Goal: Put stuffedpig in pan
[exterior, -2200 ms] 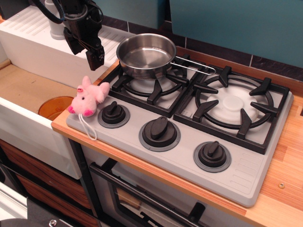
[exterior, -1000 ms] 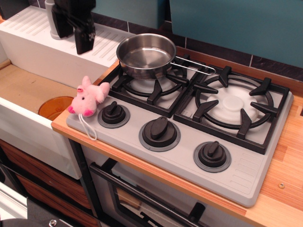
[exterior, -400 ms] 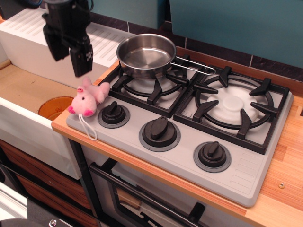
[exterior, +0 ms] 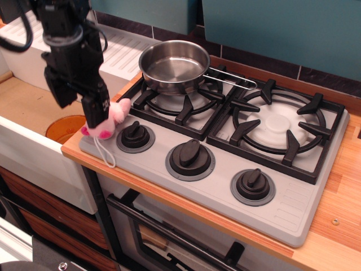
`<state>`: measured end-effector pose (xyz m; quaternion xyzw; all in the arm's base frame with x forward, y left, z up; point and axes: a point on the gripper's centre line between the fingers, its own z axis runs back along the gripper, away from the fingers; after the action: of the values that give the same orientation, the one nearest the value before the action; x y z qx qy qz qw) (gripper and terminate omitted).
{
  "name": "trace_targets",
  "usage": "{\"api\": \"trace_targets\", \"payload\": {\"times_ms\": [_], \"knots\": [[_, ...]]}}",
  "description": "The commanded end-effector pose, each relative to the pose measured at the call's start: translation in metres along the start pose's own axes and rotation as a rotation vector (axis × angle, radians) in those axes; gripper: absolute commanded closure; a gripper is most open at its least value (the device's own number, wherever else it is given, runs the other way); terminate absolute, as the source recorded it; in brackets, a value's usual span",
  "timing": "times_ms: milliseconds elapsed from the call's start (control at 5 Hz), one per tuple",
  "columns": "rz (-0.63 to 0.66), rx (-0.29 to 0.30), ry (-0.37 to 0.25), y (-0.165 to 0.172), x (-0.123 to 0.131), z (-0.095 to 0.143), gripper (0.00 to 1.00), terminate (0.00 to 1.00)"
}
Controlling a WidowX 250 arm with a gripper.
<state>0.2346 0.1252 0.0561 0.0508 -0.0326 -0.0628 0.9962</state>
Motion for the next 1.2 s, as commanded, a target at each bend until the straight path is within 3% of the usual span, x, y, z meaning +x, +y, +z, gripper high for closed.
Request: {"api": "trace_targets", "payload": {"times_ms": [0, 400, 600, 800, 1000], "knots": [[-0.011, 0.007, -0.092, -0.001, 0.014, -0.011, 0.00, 0.00], [-0.042, -0.007, -0.109, 0.013, 0.028, -0.031, 0.00, 0.00], [-0.038, 0.018, -0.081, 0.015, 0.026, -0.037, 1.00, 0.00], [-0.027, 0.034, -0.056, 0.017, 0.024, -0.032, 1.00, 0.00], [-0.030, 0.059, -0.031, 0.023, 0.023, -0.013, 1.00, 0.00]]}}
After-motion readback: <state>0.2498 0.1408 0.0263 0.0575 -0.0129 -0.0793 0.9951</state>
